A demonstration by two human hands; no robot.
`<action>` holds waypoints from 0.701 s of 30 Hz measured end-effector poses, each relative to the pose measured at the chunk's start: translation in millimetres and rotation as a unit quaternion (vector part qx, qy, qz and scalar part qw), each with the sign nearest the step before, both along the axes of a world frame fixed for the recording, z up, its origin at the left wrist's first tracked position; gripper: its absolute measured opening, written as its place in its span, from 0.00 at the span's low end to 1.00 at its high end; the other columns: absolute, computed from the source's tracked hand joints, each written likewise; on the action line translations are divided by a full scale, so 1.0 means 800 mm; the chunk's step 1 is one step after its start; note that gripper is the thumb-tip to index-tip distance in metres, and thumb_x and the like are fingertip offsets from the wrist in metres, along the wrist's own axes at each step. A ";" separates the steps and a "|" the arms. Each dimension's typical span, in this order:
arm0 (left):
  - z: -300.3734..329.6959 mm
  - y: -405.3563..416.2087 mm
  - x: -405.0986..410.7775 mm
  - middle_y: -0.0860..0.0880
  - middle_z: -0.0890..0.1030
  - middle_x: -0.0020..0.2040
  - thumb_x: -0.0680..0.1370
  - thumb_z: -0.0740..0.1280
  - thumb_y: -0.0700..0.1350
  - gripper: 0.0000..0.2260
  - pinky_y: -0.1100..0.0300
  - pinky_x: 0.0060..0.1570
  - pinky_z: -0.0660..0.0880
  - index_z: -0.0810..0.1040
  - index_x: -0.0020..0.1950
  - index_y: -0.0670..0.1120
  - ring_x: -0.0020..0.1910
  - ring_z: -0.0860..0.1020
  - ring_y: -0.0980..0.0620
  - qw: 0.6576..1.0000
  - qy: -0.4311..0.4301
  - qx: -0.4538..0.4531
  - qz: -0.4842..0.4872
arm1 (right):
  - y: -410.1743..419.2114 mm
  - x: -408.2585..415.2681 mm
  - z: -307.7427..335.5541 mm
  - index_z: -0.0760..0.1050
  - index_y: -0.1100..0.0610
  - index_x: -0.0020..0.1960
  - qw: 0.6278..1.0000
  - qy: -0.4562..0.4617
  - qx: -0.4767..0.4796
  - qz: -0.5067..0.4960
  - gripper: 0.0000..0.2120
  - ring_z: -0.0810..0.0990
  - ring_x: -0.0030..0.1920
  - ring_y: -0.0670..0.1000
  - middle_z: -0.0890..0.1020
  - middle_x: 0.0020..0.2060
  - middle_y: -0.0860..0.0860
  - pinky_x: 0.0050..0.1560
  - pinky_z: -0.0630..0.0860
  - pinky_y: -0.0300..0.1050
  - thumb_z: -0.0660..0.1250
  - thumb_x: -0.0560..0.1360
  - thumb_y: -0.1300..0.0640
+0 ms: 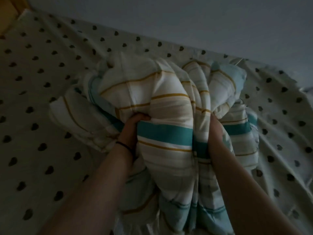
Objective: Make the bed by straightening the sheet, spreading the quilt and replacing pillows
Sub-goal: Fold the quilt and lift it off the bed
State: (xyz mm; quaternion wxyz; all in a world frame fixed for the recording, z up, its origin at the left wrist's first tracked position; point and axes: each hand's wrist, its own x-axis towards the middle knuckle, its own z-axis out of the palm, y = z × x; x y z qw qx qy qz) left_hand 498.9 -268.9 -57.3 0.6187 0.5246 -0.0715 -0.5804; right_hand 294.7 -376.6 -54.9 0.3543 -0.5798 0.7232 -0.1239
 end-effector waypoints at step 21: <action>-0.183 0.001 0.030 0.41 0.66 0.74 0.47 0.72 0.78 0.66 0.43 0.69 0.66 0.61 0.77 0.44 0.70 0.68 0.39 0.918 -0.153 0.364 0.050 | -0.054 0.006 -0.047 0.58 0.46 0.78 0.993 0.072 0.032 0.090 0.24 0.69 0.70 0.62 0.73 0.71 0.54 0.74 0.55 0.65 0.46 0.83 0.45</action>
